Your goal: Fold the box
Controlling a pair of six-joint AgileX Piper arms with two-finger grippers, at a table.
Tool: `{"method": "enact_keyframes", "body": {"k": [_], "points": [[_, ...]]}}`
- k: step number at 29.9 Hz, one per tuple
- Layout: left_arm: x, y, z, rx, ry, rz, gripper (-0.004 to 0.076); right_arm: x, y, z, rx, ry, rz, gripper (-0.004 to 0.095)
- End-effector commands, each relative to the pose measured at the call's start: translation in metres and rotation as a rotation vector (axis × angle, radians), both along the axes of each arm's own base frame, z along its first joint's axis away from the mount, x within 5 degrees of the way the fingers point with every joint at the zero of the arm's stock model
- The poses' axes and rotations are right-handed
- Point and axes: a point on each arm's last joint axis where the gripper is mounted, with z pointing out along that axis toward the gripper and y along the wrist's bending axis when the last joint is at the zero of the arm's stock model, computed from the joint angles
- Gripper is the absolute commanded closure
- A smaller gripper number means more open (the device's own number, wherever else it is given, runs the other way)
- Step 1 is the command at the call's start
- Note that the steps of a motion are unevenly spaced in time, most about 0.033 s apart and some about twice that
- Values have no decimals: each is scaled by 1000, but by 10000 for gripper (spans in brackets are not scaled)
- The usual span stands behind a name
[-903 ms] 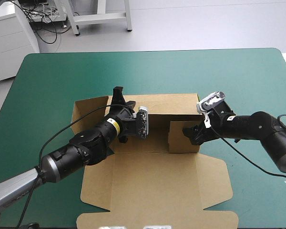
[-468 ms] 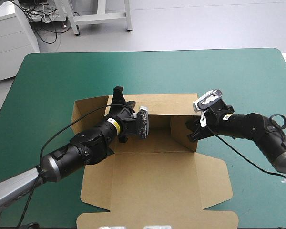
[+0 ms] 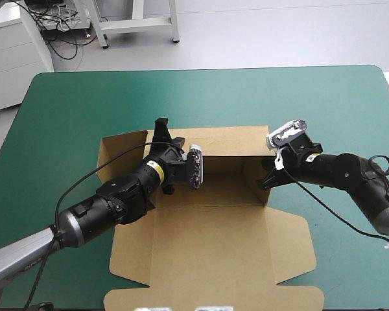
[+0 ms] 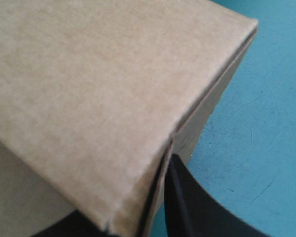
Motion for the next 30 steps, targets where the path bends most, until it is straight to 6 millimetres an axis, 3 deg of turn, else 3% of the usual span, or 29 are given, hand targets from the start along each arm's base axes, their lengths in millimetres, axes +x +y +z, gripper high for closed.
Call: {"method": "enact_keyframes", "body": {"k": [1, 6, 10, 15, 21, 30], "points": [[-5, 7, 1, -43, 62, 76, 639, -7, 7, 13, 82, 24, 12, 929], [-14, 14, 22, -116, 14, 44, 373, -5, 6, 14, 117, 22, -44, 929], [-28, 20, 41, -180, -18, 26, 230, -1, 4, 17, 145, -8, -96, 927], [-48, 19, 58, -226, -32, -8, 216, 3, 1, 20, 144, -41, -136, 927], [-74, 4, 80, -230, -30, -48, 216, 6, -4, 19, 135, -49, -218, 927], [-114, -10, 105, -236, 78, -110, 244, 10, -8, 23, 126, -104, -254, 927]]}}
